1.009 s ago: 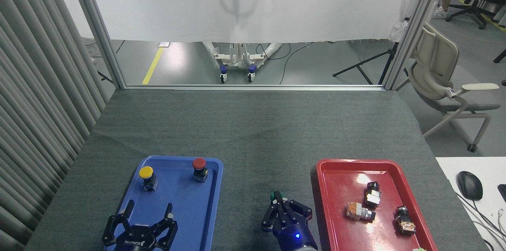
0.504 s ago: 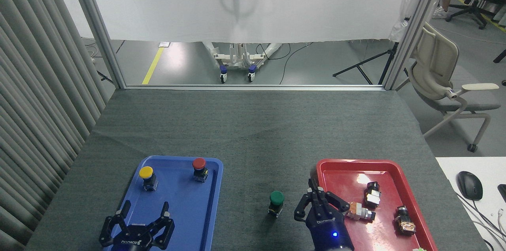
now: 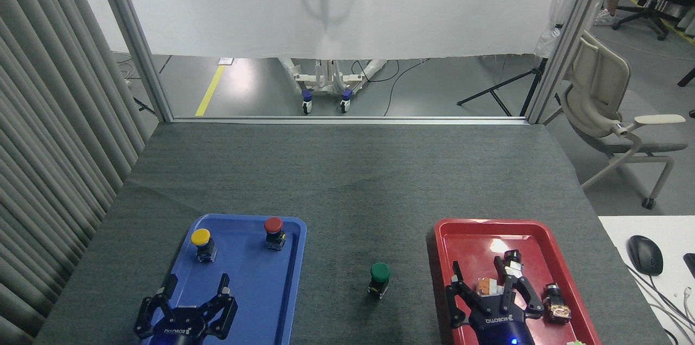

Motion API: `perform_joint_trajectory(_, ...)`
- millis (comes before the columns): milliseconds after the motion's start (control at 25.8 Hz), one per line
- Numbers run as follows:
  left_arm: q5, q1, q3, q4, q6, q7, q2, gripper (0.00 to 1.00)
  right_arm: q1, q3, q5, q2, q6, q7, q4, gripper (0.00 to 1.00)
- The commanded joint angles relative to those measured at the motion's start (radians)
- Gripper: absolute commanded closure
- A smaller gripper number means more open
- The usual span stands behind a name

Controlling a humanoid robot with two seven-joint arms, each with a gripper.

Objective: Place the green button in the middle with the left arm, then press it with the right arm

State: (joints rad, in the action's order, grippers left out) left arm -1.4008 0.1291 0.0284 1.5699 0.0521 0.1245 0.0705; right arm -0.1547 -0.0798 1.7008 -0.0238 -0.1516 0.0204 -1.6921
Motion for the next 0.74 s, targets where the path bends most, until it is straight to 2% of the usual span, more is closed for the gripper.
perform_joint_trajectory(0, 0.002, -0.002, 0.001, 0.001, 0.0, 0.001, 0.0, 0.0, -0.005, -0.012, -0.001, 0.008, 0.001, -0.002, -0.006, 0.0)
perform_joint_trajectory(698, 0.0, 0.003, 0.001, 0.007, -0.003, -0.003, 0.0, 0.0, -0.042, -0.067, -0.001, 0.045, -0.006, -0.033, -0.014, 0.0)
